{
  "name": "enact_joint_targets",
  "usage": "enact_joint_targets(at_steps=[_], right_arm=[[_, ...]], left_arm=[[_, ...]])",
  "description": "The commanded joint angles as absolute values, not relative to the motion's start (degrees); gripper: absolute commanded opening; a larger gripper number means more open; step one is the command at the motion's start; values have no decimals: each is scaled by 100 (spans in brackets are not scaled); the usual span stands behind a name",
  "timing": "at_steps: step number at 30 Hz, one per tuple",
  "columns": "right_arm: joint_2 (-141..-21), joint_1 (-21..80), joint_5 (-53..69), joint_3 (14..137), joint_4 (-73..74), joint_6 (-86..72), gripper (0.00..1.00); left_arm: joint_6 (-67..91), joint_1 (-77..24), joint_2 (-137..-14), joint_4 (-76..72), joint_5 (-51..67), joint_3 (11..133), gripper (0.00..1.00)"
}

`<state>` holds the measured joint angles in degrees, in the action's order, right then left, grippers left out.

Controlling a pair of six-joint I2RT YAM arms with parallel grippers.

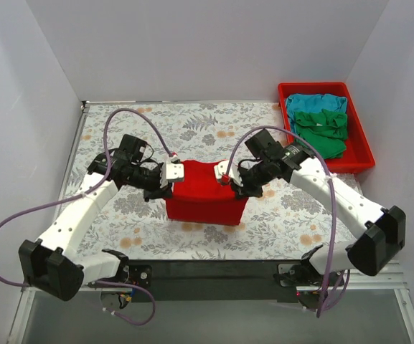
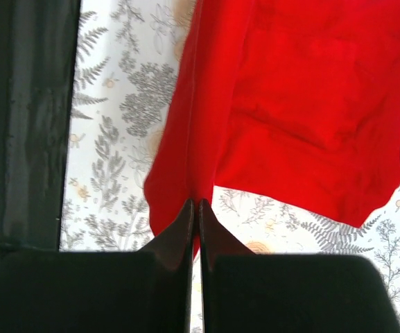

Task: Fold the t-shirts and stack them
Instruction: Fold the tshirt

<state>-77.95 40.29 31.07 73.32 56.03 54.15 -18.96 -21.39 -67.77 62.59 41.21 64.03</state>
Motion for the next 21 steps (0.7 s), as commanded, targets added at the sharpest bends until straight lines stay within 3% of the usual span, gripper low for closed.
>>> enact_joint_targets(at_steps=[1, 21], right_arm=[[-8182, 3675, 3129, 7839, 6029, 5975, 1], [-11327, 2250, 3199, 9957, 6275, 7532, 1]], left_arm=[[-2117, -1987, -7162, 5986, 3762, 6890, 0], [-2874, -1125, -10827, 5362, 4175, 9281, 0]])
